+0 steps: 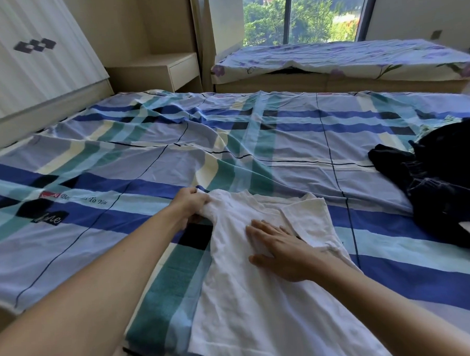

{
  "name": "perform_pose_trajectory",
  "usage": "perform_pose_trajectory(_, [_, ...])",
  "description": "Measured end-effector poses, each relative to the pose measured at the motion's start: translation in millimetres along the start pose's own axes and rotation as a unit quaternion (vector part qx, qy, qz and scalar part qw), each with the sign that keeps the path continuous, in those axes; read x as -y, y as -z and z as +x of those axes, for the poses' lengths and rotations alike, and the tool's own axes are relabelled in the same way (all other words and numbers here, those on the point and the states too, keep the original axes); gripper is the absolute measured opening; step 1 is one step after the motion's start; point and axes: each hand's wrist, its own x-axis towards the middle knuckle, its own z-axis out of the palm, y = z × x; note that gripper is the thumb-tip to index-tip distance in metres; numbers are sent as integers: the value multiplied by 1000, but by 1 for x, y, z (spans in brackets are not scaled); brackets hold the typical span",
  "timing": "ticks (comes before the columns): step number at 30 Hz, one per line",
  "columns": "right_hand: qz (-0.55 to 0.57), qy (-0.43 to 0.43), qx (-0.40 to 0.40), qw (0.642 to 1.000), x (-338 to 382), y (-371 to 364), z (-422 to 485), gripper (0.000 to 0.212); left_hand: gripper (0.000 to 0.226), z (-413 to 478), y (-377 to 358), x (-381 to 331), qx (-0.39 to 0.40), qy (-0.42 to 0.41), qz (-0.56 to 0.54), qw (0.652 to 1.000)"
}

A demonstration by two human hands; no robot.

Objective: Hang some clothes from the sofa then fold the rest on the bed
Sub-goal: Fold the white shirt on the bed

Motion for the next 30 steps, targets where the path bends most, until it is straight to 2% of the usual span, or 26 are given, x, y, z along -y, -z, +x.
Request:
perform_pose_trajectory(2, [-9,-4,8,1000,-1,-1,-2,75,11,-1,3,0,2,24,48,999])
perform_pose_trajectory(4, [-20,-5,16,1000,-1,-1,-3,74,9,-2,7,4,8,51,93,994])
perform_pose_trajectory(7, [-20,-6,17,1000,-1,-1,-1,74,32,3,9,9,5,68,55,996])
perform_pose_trajectory(11, [-13,-8,8,1000,-1,-1,0,73,38,11,10,17,-55,-46,76,994])
perform_pose_trajectory(15, [-15,-8,2,1000,3,1,-2,73,40,11,12,16,-8,-128,153,980])
perform_pose_trajectory(19, [-13,-14,4,1000,6,3,-2,73,43,-2,1,-6,-63,-217,333,915])
perform_pose_trajectory(21, [1,-16,2,1000,6,5,-2,74,52,-15,-14,-18,-68,-280,364,886])
perform_pose_trajectory(23, [43,-12,-4,999,4,10,-2,74,65,-28,-30,-27,-7,-331,334,883])
perform_pose_trajectory(26, [81,-51,-26,995,-7,27,-4,65,81,-34,-45,-29,180,-289,168,925])
perform_pose_trajectory(27, [86,-64,-50,993,-13,34,-6,54,79,-32,-48,-27,198,-283,170,923])
perform_pose_trajectory(28, [96,-74,-84,989,-20,41,-9,42,74,-28,-49,-24,189,-294,216,912])
perform_pose_trajectory(30, [131,-95,-165,973,-34,49,-14,21,63,-20,-51,-12,153,-319,346,869])
